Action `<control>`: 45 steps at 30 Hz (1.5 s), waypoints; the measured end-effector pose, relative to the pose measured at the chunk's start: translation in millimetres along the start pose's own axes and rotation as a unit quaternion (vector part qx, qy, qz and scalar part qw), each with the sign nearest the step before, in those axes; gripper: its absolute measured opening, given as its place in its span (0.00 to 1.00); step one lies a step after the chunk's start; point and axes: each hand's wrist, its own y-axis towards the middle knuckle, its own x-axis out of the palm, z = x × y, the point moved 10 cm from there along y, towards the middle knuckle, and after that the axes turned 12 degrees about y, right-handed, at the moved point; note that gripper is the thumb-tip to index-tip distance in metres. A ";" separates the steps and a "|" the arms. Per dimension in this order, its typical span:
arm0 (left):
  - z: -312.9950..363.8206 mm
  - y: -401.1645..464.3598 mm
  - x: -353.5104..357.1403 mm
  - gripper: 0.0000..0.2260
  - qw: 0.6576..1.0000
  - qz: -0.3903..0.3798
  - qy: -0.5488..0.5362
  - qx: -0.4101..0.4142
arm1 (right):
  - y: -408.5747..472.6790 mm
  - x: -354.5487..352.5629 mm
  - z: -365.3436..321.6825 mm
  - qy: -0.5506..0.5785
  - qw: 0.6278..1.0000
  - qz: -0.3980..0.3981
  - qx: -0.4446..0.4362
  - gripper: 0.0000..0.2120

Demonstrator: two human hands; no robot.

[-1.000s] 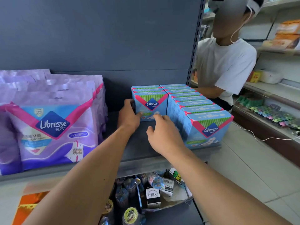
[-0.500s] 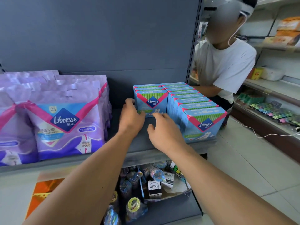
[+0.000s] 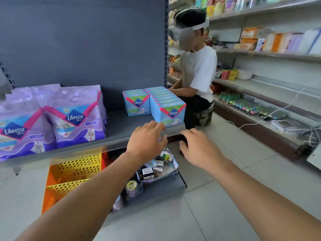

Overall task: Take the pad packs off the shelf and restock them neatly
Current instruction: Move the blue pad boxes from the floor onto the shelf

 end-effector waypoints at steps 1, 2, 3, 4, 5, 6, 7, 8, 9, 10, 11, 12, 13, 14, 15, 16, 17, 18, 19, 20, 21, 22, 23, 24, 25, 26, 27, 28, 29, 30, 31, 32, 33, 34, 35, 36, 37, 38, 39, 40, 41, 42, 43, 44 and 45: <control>22.3 -5.6 -0.5 0.12 1.000 -0.007 -0.007 0.021 | -17.4 -9.8 14.8 -0.006 1.000 0.000 0.017 0.19; 45.1 -10.8 0.4 0.13 0.999 -0.016 -0.017 0.039 | -35.7 -19.9 31.6 -0.011 0.999 0.001 0.038 0.19; 68.0 -15.3 3.3 0.13 0.998 -0.027 -0.028 0.054 | -54.6 -29.1 49.7 -0.014 0.998 0.001 0.059 0.20; 92.1 -19.7 7.0 0.14 0.996 -0.038 -0.037 0.069 | -73.6 -38.0 68.9 -0.019 0.997 0.003 0.077 0.20; 117.0 -23.4 13.9 0.14 0.994 -0.053 -0.046 0.084 | -93.2 -46.7 89.1 -0.023 0.995 0.005 0.096 0.20; 142.5 -28.2 21.3 0.15 0.991 -0.070 -0.056 0.100 | -112.8 -54.2 109.5 -0.025 0.993 0.007 0.114 0.20; 167.7 -33.0 30.7 0.15 0.987 -0.089 -0.068 0.116 | -132.8 -61.0 130.0 -0.025 0.990 0.008 0.136 0.20; 193.7 -38.1 40.6 0.15 0.982 -0.107 -0.081 0.131 | -152.9 -67.4 151.1 -0.023 0.987 0.010 0.159 0.20; 219.0 -43.7 52.4 0.16 0.977 -0.127 -0.094 0.146 | -173.2 -72.5 172.4 -0.020 0.982 0.012 0.185 0.20; 243.7 -49.1 63.5 0.16 0.971 -0.145 -0.106 0.160 | -192.2 -77.2 193.3 -0.019 0.977 0.014 0.210 0.20; 268.6 -54.9 76.0 0.16 0.964 -0.163 -0.117 0.173 | -211.7 -81.1 214.0 -0.017 0.971 0.015 0.237 0.20; 292.8 -61.4 88.4 0.16 0.958 -0.181 -0.127 0.184 | -230.5 -83.9 234.7 -0.014 0.965 0.018 0.261 0.20; 316.3 -67.5 100.7 0.16 0.951 -0.197 -0.137 0.193 | -248.9 -85.7 255.1 -0.010 0.959 0.023 0.284 0.20; 339.5 -74.6 114.0 0.16 0.945 -0.214 -0.147 0.200 | -267.7 -86.9 274.8 -0.003 0.952 0.029 0.306 0.20; 361.9 -82.3 128.1 0.15 0.938 -0.230 -0.155 0.206 | -287.1 -86.2 294.6 0.005 0.944 0.035 0.329 0.20; 383.4 -90.7 142.6 0.15 0.932 -0.246 -0.161 0.214 | -305.8 -83.7 313.9 0.014 0.935 0.039 0.351 0.20; 404.9 -100.1 158.9 0.15 0.925 -0.262 -0.164 0.223 | -325.1 -79.3 332.3 0.025 0.926 0.041 0.374 0.20; 425.3 -110.1 175.7 0.15 0.917 -0.279 -0.168 0.230 | -343.9 -73.0 350.7 0.036 0.916 0.042 0.396 0.20; 444.9 -120.8 194.5 0.15 0.909 -0.298 -0.173 0.236 | -362.8 -64.1 369.8 0.048 0.906 0.041 0.419 0.20; 463.7 -132.3 213.6 0.15 0.900 -0.318 -0.178 0.239 | -381.3 -53.1 389.0 0.060 0.895 0.039 0.441 0.20; 481.2 -144.0 234.0 0.15 0.891 -0.338 -0.182 0.241 | -399.7 -40.0 408.7 0.072 0.882 0.038 0.463 0.19; 497.8 -156.1 254.9 0.15 0.883 -0.359 -0.184 0.242 | -418.6 -25.6 428.4 0.087 0.869 0.039 0.485 0.19; 513.4 -168.0 276.6 0.15 0.874 -0.379 -0.185 0.241 | -437.5 -10.1 447.8 0.102 0.854 0.039 0.509 0.19; 527.5 -180.0 298.7 0.15 0.866 -0.398 -0.184 0.241 | -456.3 5.9 465.9 0.115 0.840 0.038 0.529 0.18; 540.7 -192.0 320.7 0.15 0.858 -0.415 -0.184 0.241 | -474.5 22.4 483.1 0.125 0.827 0.036 0.547 0.18; 552.6 -204.1 342.8 0.15 0.850 -0.432 -0.182 0.240 | -491.5 38.4 499.1 0.135 0.816 0.036 0.561 0.18; 563.9 -216.1 364.8 0.15 0.842 -0.448 -0.181 0.240 | -508.6 54.1 514.6 0.147 0.802 0.038 0.577 0.18; 574.4 -227.7 386.0 0.16 0.835 -0.462 -0.179 0.240 | -525.9 69.6 530.1 0.159 0.785 0.042 0.597 0.19; 584.8 -238.7 406.7 0.16 0.828 -0.475 -0.178 0.240 | -542.8 85.3 545.3 0.171 0.766 0.045 0.618 0.20; 594.2 -249.1 426.3 0.17 0.821 -0.487 -0.179 0.237 | -557.5 99.4 559.1 0.180 0.748 0.049 0.637 0.21; 602.9 -258.3 444.5 0.18 0.815 -0.498 -0.184 0.233 | -570.8 112.9 572.6 0.188 0.730 0.054 0.654 0.22; 611.6 -267.1 460.4 0.19 0.808 -0.509 -0.191 0.228 | -582.6 124.8 584.5 0.194 0.713 0.060 0.671 0.22; 619.3 -274.8 474.1 0.20 0.802 -0.517 -0.198 0.223 | -591.6 135.0 594.8 0.198 0.699 0.068 0.684 0.22; 626.1 -280.7 485.4 0.20 0.797 -0.523 -0.206 0.218 | -598.5 143.7 603.5 0.200 0.687 0.080 0.694 0.21; 632.2 -285.7 494.8 0.20 0.794 -0.527 -0.214 0.213 | -603.9 151.4 610.6 0.202 0.676 0.093 0.702 0.21; 637.2 -289.8 503.7 0.20 0.792 -0.530 -0.220 0.207 | -608.0 158.2 616.5 0.205 0.665 0.105 0.710 0.21; 640.3 -293.7 512.0 0.19 0.792 -0.532 -0.224 0.199 | -611.0 165.7 621.2 0.210 0.657 0.116 0.715 0.21; 641.4 -297.2 519.6 0.19 0.791 -0.536 -0.226 0.187 | -611.5 172.1 624.8 0.218 0.651 0.130 0.715 0.20; 641.6 -300.1 526.0 0.18 0.791 -0.540 -0.232 0.172 | -611.4 177.3 627.5 0.227 0.647 0.144 0.714 0.18; 641.2 -303.3 532.1 0.17 0.788 -0.547 -0.238 0.156 | -610.1 181.4 630.1 0.237 0.643 0.160 0.710 0.17; 640.4 -306.5 537.1 0.16 0.782 -0.555 -0.245 0.143 | -610.1 185.8 632.1 0.250 0.635 0.176 0.709 0.17; 639.5 -309.6 540.4 0.16 0.775 -0.565 -0.251 0.132 | -610.4 189.0 633.0 0.265 0.622 0.194 0.710 0.17; 637.4 -311.5 543.1 0.17 0.768 -0.575 -0.257 0.117 | -611.5 191.6 633.3 0.275 0.609 0.207 0.714 0.16; 633.8 -312.3 544.6 0.18 0.761 -0.584 -0.264 0.098 | -612.9 193.8 632.1 0.282 0.596 0.215 0.720 0.15; 629.3 -312.5 545.2 0.18 0.756 -0.590 -0.272 0.083 | -614.6 196.1 629.7 0.288 0.585 0.219 0.726 0.14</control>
